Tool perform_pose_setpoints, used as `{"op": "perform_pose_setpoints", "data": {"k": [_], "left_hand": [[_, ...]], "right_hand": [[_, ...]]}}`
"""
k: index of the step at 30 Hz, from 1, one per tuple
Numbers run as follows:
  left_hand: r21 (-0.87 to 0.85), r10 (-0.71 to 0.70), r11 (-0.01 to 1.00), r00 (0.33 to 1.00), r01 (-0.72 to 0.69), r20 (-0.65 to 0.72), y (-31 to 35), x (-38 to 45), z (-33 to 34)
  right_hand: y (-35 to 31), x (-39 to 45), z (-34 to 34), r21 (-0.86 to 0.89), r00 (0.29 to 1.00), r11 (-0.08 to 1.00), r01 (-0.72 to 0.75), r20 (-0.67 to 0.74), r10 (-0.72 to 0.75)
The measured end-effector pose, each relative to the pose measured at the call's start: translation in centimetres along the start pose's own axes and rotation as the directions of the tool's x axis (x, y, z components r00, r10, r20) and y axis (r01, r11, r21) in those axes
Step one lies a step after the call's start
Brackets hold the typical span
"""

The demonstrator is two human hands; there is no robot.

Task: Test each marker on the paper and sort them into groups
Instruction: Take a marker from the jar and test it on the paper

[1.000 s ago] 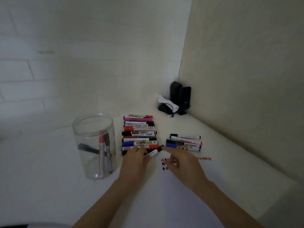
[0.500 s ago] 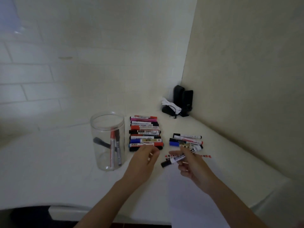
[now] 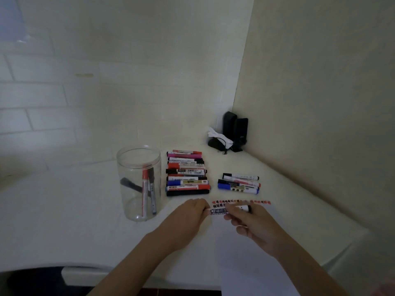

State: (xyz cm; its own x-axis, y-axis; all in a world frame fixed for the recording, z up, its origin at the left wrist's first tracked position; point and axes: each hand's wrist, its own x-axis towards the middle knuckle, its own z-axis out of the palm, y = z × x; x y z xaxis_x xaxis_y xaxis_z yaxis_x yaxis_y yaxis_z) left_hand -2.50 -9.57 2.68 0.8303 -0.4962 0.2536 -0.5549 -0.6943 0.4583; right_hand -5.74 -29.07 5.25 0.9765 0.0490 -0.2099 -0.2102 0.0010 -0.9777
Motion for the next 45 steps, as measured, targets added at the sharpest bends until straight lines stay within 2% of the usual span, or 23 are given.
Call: {"op": "perform_pose_setpoints", "data": {"k": [3, 7, 15, 18, 20, 22, 23, 25, 27, 29, 31, 34, 37, 39, 41, 43, 45], "left_hand": [[0.021, 0.005, 1.000, 1.000, -0.006, 0.029, 0.2, 0.1, 0.4], [-0.001, 0.061, 0.998, 0.998, -0.061, 0.001, 0.1, 0.2, 0.4], [-0.095, 0.095, 0.991, 0.995, -0.091, 0.040, 0.6, 0.2, 0.6], [-0.260, -0.002, 0.966, 0.999, -0.006, -0.032, 0.1, 0.2, 0.3], [-0.456, -0.133, 0.887, 0.987, 0.077, -0.092, -0.2, 0.3, -0.4], [-0.619, -0.197, 0.778, 0.978, 0.110, -0.073, -0.3, 0.4, -1.0], [-0.646, -0.199, 0.755, 0.978, 0.114, -0.060, -0.2, 0.6, -1.2], [-0.621, -0.178, 0.776, 0.983, 0.108, -0.051, 0.1, 0.8, -1.1], [-0.589, -0.145, 0.803, 0.988, 0.089, -0.049, 0.3, 1.0, -0.7], [-0.630, -0.154, 0.771, 0.987, 0.091, -0.047, 0.4, 0.9, -0.7], [-0.729, -0.183, 0.673, 0.983, 0.122, -0.004, 0.3, 0.8, -0.8], [-0.906, -0.189, 0.390, 0.977, 0.164, 0.095, 0.4, 0.4, -0.7], [-0.977, -0.224, 0.187, 0.973, 0.100, 0.056, 1.2, 0.7, 0.2], [-0.991, -0.375, 0.108, 0.926, 0.079, 0.033, 2.0, 1.2, 1.0], [-0.996, -0.507, 0.009, 0.859, 0.091, 0.074, 2.4, 1.9, 1.9], [-0.993, -0.580, -0.064, 0.806, 0.103, 0.121, 2.5, 2.3, 2.4], [-0.993, -0.605, -0.061, 0.788, 0.099, 0.116, 2.9, 2.6, 2.6]], "right_hand": [[-0.1, 0.2, 0.3, -0.072, 0.998, 0.995, 0.066, 0.000, -0.066], [-0.2, 0.2, -0.4, -0.123, 0.988, 0.981, 0.153, 0.045, -0.148], [0.4, 0.3, -1.5, -0.148, 0.979, 0.974, 0.172, 0.133, -0.153], [0.5, 0.4, -1.6, -0.037, 0.990, 0.992, 0.123, 0.077, -0.119], [0.5, 0.5, -2.0, -0.004, 0.995, 0.997, 0.074, 0.071, -0.074], [0.4, 0.4, -2.2, -0.104, 0.993, 0.993, 0.050, 0.113, -0.038], [0.2, 0.3, -2.1, -0.178, 0.989, 0.983, 0.047, 0.145, -0.021], [-0.3, 0.2, -1.4, -0.393, 0.978, 0.915, 0.094, 0.209, -0.011], [-0.5, 0.3, -0.6, -0.558, 0.958, 0.803, 0.209, 0.281, -0.054], [-0.5, 0.8, -0.1, -0.512, 0.946, 0.826, 0.238, 0.313, -0.078], [-0.5, 0.9, -0.1, -0.387, 0.947, 0.902, 0.191, 0.313, -0.066], [-0.4, 0.6, 0.4, -0.266, 0.941, 0.955, 0.135, 0.337, -0.039], [0.2, 0.4, 1.7, -0.213, 0.960, 0.968, 0.129, 0.271, -0.069], [0.9, 0.6, 2.5, -0.353, 0.977, 0.913, 0.206, 0.125, -0.172], [1.7, 0.7, 2.9, -0.580, 0.945, 0.765, 0.280, 0.028, -0.325], [2.0, 0.5, 3.0, -0.689, 0.902, 0.651, 0.319, 0.010, -0.431], [1.9, 0.4, 2.8, -0.732, 0.882, 0.599, 0.325, 0.006, -0.471]]}}
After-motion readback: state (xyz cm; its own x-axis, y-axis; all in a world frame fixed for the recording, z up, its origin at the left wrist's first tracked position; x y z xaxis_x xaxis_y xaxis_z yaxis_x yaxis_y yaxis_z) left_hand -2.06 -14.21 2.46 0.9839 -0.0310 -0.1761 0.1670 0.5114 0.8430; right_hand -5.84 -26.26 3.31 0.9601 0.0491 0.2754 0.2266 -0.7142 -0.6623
